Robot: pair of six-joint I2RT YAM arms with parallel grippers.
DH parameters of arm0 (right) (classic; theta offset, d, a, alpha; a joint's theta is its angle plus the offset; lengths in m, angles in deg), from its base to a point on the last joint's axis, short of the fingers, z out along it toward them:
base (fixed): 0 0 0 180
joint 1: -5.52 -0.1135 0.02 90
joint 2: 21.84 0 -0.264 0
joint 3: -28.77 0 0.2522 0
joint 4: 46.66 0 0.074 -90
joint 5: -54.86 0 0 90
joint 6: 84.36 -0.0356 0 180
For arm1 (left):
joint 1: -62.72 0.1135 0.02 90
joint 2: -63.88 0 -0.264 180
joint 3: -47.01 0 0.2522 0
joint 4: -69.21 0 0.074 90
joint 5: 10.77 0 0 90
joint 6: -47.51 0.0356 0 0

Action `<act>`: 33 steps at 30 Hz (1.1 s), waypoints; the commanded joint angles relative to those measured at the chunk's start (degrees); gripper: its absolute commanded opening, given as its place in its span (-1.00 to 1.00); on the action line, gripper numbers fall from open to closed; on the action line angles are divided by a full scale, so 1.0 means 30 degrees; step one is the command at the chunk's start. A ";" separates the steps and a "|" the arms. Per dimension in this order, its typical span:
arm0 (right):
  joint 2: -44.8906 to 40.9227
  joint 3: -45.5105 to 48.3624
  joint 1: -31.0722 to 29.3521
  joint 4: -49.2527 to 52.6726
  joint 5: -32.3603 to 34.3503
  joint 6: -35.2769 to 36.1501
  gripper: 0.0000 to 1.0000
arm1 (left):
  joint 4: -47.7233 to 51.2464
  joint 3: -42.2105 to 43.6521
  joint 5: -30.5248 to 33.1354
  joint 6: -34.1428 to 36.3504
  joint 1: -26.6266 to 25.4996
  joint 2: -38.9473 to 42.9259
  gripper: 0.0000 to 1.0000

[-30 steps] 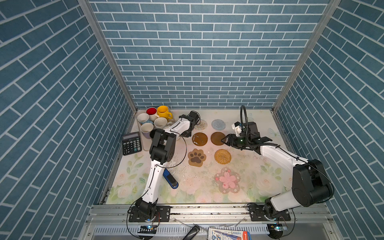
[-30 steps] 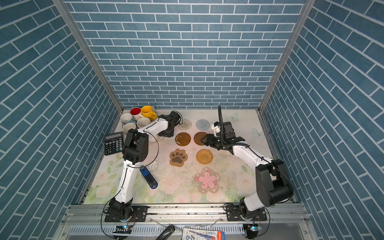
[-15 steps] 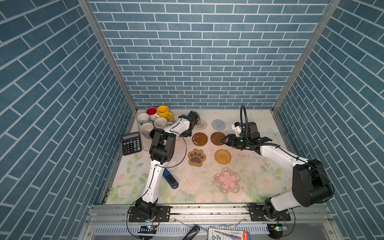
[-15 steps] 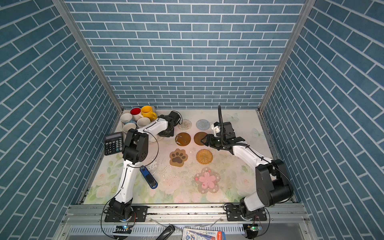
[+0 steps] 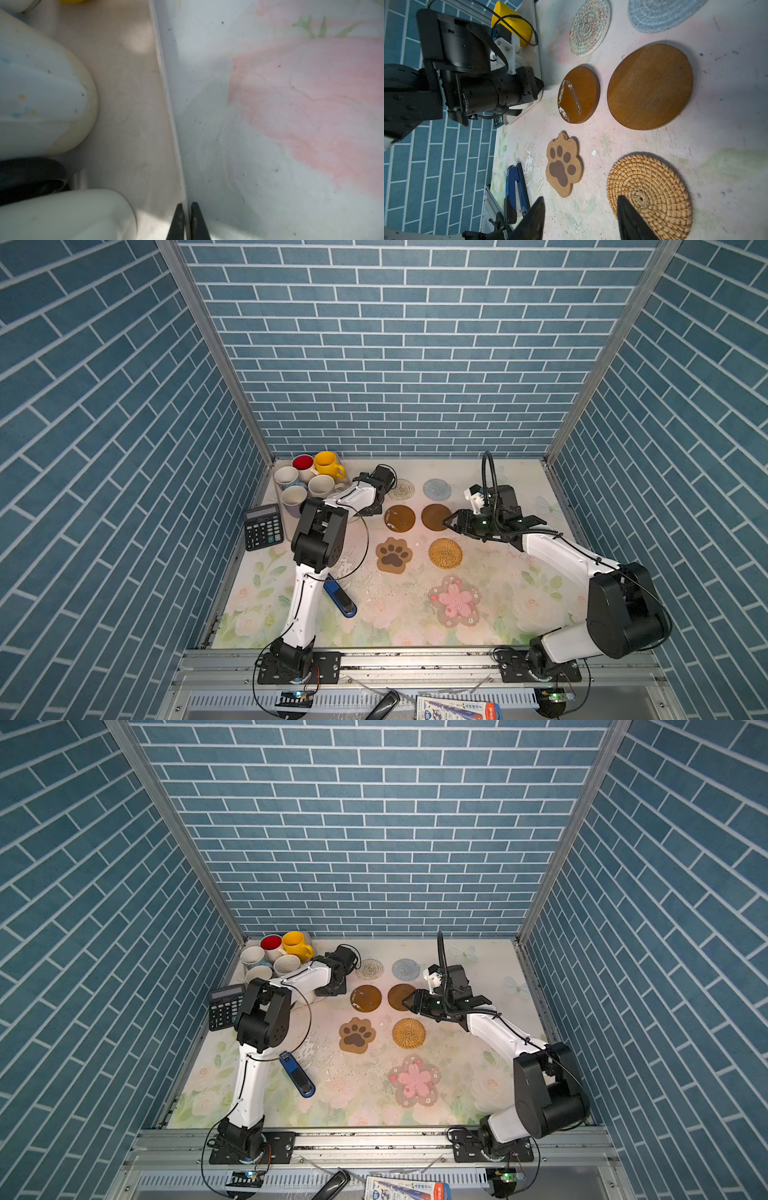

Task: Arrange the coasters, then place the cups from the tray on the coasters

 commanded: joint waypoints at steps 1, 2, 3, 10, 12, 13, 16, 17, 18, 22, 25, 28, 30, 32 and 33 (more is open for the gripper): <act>-0.0541 0.0483 -0.0085 -0.0070 0.0037 -0.0054 0.11 | 0.0952 0.1689 -0.2872 0.1247 -0.0417 0.0359 -1.00; -0.0579 0.0473 -0.0088 -0.0060 0.0095 -0.0054 0.11 | 0.0731 0.2015 -0.3050 0.1368 -0.0519 0.0616 -1.00; -0.0574 0.0495 -0.0087 -0.0016 0.0132 -0.0025 0.11 | 0.0560 0.2273 -0.3167 0.1438 -0.0627 0.0762 -1.00; -0.0551 0.0486 -0.0145 0.0068 0.0136 0.0155 0.11 | 0.0002 0.4309 -0.3318 0.0983 -0.1458 0.2056 -1.00; -0.0610 0.0493 -0.0172 0.0094 0.0226 0.0206 0.11 | -0.0269 0.4885 -0.3358 0.0949 -0.1863 0.2440 -1.00; -0.0632 0.0481 -0.0204 0.0151 0.0248 0.0239 0.11 | -0.0404 0.5127 -0.3399 0.0920 -0.2118 0.2636 -1.00; -0.0596 0.0402 -0.0205 0.0259 0.0278 0.0301 0.11 | -0.0507 0.5504 -0.3341 0.0964 -0.2976 0.2875 -1.00; -0.0567 0.0398 -0.0204 0.0304 0.0293 0.0301 0.11 | -0.0535 0.5649 -0.3323 0.0931 -0.3230 0.2961 -1.00; -0.0541 0.0372 -0.0205 0.0334 0.0306 0.0329 0.11 | -0.0607 0.5834 -0.3314 0.0884 -0.3434 0.3044 -1.00; -0.0366 0.0261 -0.0201 0.0493 0.0308 0.0383 0.11 | -0.1083 0.7017 -0.3238 0.0544 -0.4362 0.3798 -1.00; -0.0209 0.0170 -0.0198 0.0577 0.0308 0.0420 0.11 | -0.1689 0.8188 -0.3232 0.0336 -0.4938 0.4716 -1.00; 0.0014 0.0034 -0.0204 0.0689 0.0335 0.0492 0.11 | -0.1912 0.9125 -0.3093 0.0290 -0.5575 0.5567 -1.00; 0.0147 -0.0036 -0.0204 0.0787 0.0423 0.0563 0.11 | -0.2009 0.9664 -0.2921 0.0218 -0.6060 0.6079 -1.00; 0.0296 -0.0114 -0.0205 0.0860 0.0502 0.0601 0.11 | -0.2088 1.0203 -0.2810 0.0140 -0.6448 0.6541 -1.00; 0.0363 -0.0149 -0.0198 0.0883 0.0538 0.0609 0.11 | -0.2131 1.0433 -0.2744 0.0074 -0.6636 0.6762 -1.00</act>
